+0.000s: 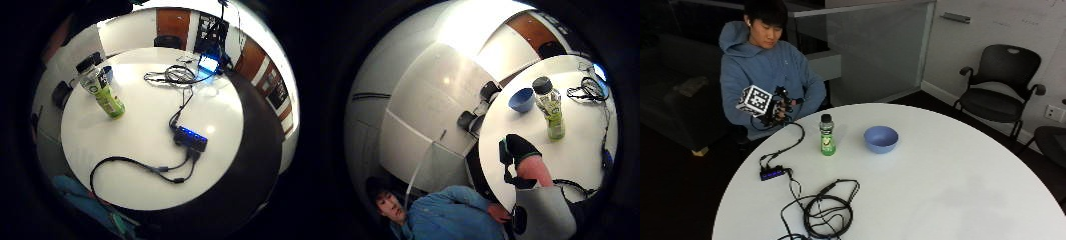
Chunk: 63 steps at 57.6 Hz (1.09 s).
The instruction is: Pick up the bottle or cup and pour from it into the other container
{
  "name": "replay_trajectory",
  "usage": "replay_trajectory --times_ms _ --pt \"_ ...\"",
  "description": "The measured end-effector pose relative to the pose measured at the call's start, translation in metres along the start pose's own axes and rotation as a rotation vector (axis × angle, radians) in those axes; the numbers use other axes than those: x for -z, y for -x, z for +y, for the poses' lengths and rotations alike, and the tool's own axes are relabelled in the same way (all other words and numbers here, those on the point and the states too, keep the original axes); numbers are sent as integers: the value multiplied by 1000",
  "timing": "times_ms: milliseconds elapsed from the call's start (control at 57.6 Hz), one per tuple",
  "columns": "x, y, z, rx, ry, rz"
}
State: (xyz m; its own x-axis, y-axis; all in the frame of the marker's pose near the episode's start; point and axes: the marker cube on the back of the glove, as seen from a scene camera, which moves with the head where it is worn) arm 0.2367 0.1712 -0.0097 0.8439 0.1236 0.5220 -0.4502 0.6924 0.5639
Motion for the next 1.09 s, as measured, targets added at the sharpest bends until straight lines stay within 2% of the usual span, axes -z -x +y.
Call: replay_trajectory --times_ms 260,347,399,451,469,538,573,729,920,1093 --pt "-27 -44 -11 -81 -52 -270" --pt "-44 -53 -28 -130 -232 -326" --pt "-56 -55 -25 -134 -214 -353" --pt "-68 -58 -41 -154 -366 -360" --pt "-71 -59 -42 -163 -360 -370" --pt "-84 -55 -21 -182 -105 -422" --pt "-89 -54 -21 -180 -71 -437" --pt "-121 -50 -24 -186 -101 -484" --pt "-159 -44 -34 -216 -63 -576" --pt "-183 -38 -47 -241 -108 -633"
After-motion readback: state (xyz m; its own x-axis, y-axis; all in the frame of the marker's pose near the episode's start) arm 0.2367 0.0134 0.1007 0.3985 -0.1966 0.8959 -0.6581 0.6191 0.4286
